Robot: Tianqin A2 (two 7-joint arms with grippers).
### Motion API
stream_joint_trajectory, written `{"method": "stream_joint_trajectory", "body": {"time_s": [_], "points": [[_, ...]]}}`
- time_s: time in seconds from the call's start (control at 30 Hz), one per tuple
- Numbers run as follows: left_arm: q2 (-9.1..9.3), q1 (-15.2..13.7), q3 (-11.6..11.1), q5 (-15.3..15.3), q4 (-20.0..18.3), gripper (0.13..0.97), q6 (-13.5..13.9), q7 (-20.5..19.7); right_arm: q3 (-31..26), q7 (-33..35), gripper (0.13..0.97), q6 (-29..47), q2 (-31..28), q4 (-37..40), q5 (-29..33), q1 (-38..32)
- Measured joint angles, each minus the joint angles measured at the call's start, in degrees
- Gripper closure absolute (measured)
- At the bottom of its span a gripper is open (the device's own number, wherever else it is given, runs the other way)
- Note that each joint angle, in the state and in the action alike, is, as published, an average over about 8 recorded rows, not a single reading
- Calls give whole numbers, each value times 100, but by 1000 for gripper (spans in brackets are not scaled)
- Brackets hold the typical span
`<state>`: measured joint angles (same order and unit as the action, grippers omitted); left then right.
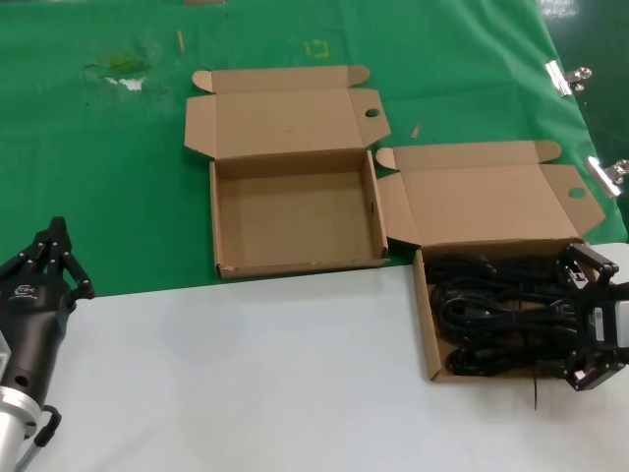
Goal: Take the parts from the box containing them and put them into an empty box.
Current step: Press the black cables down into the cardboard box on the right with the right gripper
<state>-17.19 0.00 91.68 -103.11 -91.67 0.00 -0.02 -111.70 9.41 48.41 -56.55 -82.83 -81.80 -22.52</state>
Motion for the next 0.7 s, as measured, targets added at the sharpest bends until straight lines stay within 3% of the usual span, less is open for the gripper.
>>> {"method": "stream_joint_trajectory", "body": {"time_s": [0.13, 0.43, 0.7], "points": [[0, 0, 0, 0, 0, 957, 0, -1, 10, 64, 203, 12, 45, 89, 45, 1], [0, 0, 0, 0, 0, 957, 0, -1, 43, 75, 335, 33, 123, 174, 142, -46], [0, 0, 0, 0, 0, 957, 0, -1, 69, -74, 532, 52, 179, 163, 222, -77]]}}
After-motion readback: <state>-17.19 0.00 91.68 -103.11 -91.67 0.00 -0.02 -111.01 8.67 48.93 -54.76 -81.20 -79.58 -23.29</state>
